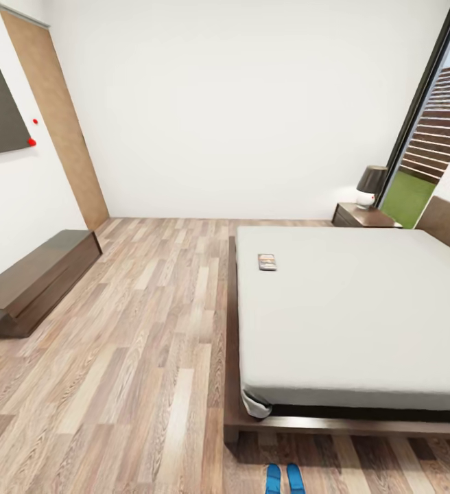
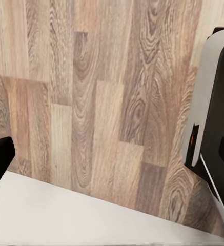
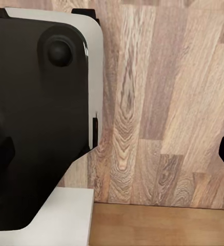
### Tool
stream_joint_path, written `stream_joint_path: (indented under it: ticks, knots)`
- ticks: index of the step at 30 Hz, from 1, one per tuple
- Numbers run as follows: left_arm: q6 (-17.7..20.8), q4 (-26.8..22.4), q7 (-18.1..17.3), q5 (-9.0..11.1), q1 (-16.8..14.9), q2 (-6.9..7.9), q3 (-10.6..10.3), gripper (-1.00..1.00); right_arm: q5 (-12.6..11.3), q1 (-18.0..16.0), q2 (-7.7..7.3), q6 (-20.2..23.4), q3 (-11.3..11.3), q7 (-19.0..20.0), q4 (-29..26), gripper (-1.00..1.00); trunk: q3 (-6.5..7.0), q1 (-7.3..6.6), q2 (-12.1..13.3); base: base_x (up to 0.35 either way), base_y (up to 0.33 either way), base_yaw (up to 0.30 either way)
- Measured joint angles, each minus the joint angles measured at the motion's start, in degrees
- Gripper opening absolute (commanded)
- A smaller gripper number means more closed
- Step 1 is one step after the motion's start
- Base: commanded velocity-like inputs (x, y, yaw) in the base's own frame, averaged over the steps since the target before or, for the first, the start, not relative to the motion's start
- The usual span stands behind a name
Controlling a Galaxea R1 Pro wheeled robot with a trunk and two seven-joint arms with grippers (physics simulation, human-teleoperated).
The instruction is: In the bedroom, move the book from the bed onto either nightstand, and place the two sandals side by side next to the bed.
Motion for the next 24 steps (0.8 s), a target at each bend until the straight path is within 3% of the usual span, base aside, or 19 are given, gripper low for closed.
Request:
stream_joint_path:
  ticks: [24]
  knots:
    - [0.0, 0.0, 0.0, 0.0, 0.0, -0.08, 0.0, 1.00, 0.0, 0.0, 0.03, 0.0, 0.0, 0.0, 0.0, 1.00, -0.81, 0.00, 0.0, -0.002, 0.025, 0.252]
